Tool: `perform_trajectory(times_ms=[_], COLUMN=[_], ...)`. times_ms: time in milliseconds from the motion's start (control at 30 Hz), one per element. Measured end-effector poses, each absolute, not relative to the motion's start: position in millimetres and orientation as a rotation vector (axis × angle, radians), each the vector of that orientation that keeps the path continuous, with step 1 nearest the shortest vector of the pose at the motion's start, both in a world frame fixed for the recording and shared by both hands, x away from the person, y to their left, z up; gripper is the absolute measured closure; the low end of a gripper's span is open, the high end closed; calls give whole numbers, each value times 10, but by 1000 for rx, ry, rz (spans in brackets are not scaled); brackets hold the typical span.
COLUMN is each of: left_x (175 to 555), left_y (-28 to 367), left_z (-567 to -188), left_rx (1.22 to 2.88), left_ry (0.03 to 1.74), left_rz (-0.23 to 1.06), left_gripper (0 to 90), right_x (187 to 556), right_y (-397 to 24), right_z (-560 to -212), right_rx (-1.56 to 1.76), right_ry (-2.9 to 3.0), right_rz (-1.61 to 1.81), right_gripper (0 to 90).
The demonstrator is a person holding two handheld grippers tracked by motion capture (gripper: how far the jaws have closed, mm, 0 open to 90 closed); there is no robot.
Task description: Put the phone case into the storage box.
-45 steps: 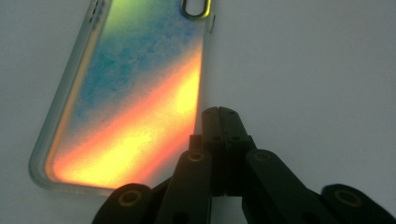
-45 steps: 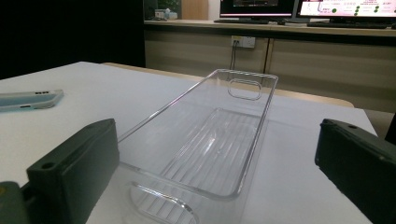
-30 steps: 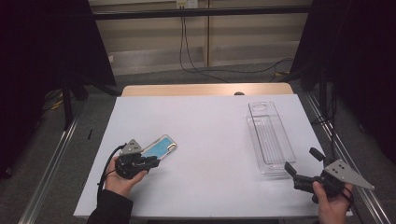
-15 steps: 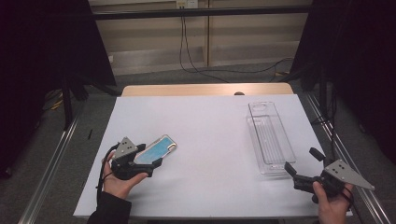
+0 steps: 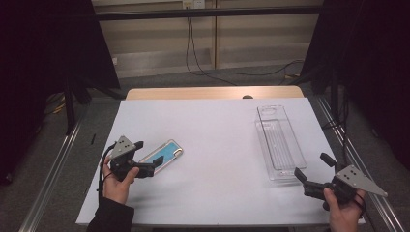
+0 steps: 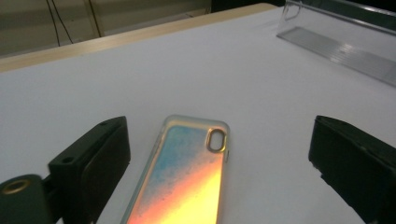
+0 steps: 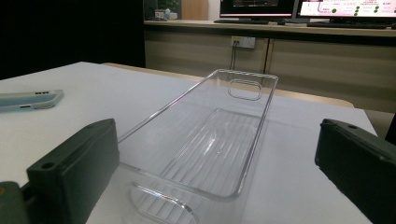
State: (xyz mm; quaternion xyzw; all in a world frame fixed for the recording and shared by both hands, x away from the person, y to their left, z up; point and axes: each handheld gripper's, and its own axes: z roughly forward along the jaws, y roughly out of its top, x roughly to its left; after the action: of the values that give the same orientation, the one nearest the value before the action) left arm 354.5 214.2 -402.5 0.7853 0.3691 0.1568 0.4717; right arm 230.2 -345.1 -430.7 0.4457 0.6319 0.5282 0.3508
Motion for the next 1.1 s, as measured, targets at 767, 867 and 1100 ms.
perform_trajectory(times_ms=[767, 867, 1100], left_x=[3999, 4031, 4124], left_y=[2023, 2003, 1923], left_z=[-4231, -4253, -4307], left_rx=[2223, 2252, 2347], left_ry=[976, 966, 949], left_rz=[286, 256, 200], left_gripper=[51, 50, 51], right_x=[2313, 2316, 2318], right_y=[-3449, -3445, -3444], right_z=[-4313, -4314, -4314], right_rx=[1157, 1156, 1156], right_ry=[1638, 1642, 1642], right_rz=[1368, 1366, 1365], right_gripper=[0, 0, 0])
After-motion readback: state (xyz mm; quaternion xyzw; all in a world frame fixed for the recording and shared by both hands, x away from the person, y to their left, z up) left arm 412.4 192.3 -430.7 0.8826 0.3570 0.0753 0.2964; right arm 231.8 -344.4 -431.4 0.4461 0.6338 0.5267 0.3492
